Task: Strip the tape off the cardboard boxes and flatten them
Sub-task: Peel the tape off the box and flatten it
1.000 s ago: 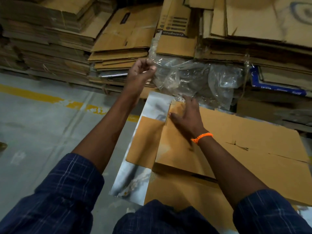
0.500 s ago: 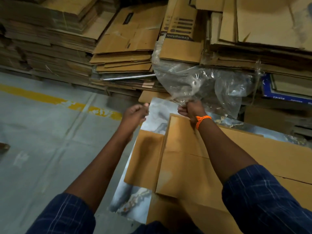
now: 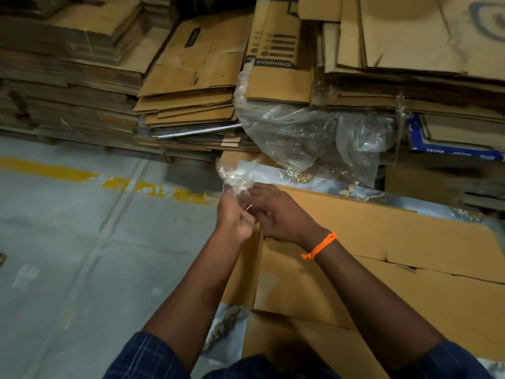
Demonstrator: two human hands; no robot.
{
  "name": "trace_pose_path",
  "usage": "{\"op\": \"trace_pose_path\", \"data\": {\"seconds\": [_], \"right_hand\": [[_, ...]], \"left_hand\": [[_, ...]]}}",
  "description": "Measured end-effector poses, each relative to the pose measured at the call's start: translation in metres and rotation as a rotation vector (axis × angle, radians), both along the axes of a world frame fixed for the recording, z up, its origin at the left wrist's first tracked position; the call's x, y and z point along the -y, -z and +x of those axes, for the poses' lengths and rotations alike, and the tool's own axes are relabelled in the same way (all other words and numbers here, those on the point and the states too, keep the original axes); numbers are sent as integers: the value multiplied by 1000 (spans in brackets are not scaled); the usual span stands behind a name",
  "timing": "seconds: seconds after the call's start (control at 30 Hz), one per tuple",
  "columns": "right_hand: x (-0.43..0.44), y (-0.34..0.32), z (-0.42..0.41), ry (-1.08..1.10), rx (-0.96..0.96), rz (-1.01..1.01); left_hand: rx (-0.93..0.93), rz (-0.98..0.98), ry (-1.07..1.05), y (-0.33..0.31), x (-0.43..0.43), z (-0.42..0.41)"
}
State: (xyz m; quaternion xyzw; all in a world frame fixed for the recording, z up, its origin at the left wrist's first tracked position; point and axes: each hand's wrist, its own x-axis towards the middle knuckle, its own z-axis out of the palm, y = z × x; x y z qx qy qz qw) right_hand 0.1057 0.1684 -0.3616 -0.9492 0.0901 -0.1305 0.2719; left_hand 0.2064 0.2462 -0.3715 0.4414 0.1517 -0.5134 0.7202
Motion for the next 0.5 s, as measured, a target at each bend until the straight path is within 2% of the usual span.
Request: {"op": "trace_pose_path", "data": {"seconds": [0.07,0.1,0.2,0.3,0.33,0.4,0.47,0.5], "right_hand": [[-12,-7,-19,138,234,74],[-17,-10,-26,222,309,82],[-22,-16,-21,410,281,129],[-16,-27,-11,464,325,370],[-19,-29,-12,490,370,421],[-24,-26,-15,597,420,456],[-29,-23,-15,692,435,550],[-29,-22,-13,720,468,678]], "left_hand": [[-121,-26,-18,1,-3,7],[-126,-45,13,-3,-5,8],[29,-107,361,-27,-11,-16],[181,-213,497,-41,-19,-31],[181,-290,521,-41,-24,-30],[65,-456,539,-40,-35,-24],[-13,-489,498,-38,-46,-22],[-8,-467,451,-34,-50,-24]]}}
